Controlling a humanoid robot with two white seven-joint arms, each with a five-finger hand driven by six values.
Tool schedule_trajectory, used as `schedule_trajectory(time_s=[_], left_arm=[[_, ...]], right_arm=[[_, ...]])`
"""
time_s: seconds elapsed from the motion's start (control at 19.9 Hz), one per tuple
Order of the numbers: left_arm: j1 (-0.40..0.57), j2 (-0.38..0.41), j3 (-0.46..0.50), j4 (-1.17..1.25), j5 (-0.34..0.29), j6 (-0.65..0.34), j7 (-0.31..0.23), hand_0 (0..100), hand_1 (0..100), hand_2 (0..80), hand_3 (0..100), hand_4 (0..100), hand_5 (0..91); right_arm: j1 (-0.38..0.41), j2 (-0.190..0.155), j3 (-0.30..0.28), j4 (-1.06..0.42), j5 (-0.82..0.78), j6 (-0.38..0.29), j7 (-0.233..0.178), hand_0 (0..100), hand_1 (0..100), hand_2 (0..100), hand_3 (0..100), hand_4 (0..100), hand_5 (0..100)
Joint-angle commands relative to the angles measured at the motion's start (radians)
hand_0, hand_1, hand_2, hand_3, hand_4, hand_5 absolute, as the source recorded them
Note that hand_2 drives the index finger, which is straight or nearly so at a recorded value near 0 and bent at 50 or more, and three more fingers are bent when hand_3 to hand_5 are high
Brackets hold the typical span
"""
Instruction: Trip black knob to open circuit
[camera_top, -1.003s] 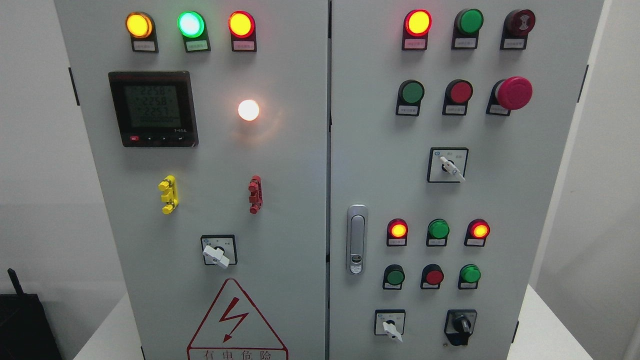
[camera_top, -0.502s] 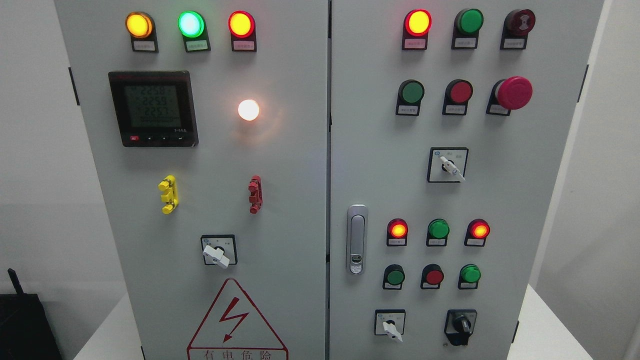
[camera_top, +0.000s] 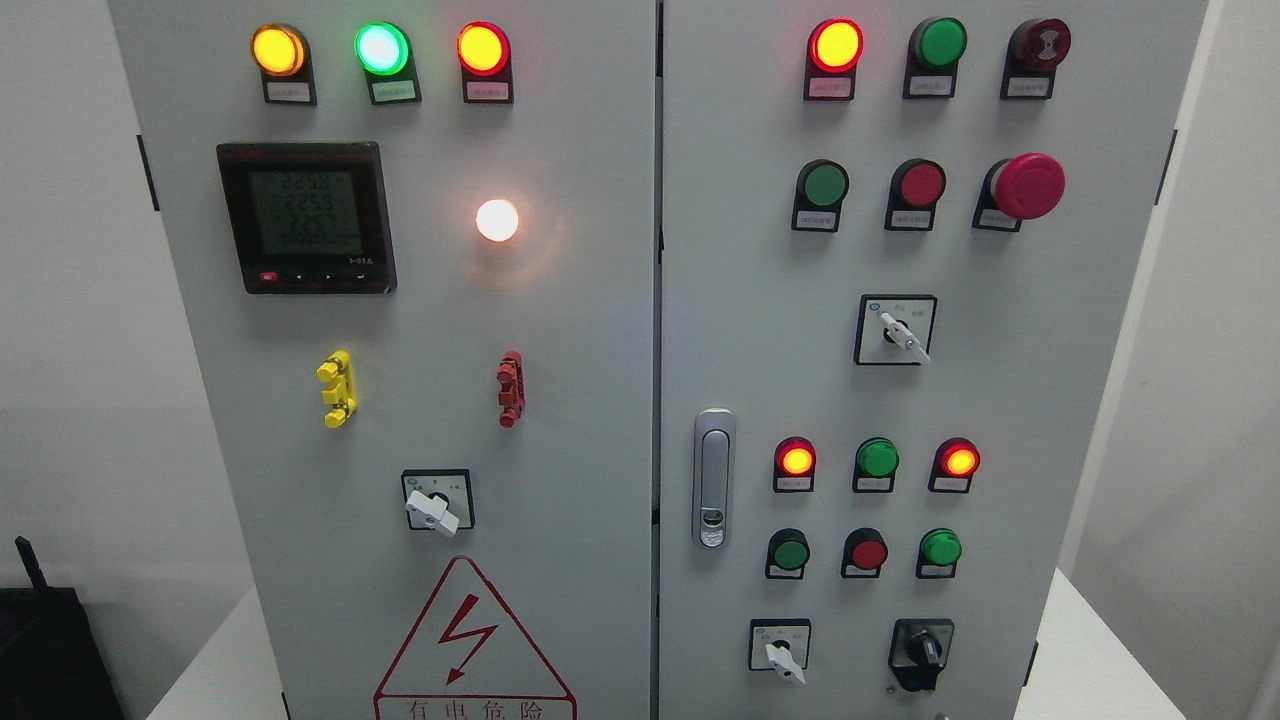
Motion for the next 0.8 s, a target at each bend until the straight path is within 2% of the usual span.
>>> schedule_trajectory(time_s=[0.0, 0.75], left_arm=[[0.0, -0.001, 0.001, 0.001, 0.002, 0.001, 0.0, 12, 39, 0.0, 0, 0, 0.0], [0.0, -0.001, 0.001, 0.001, 0.002, 0.0, 0.0, 12, 39, 0.0, 0, 0, 0.0]], right_arm=[[-0.029, 0.0, -0.011, -0.027, -0.021, 0.008, 0.004, 100, 95, 0, 100, 100, 96], [-0.069, -0.008, -0.01, 0.015, -0.041, 0.011, 0.006, 100, 97, 0, 100, 100, 95]])
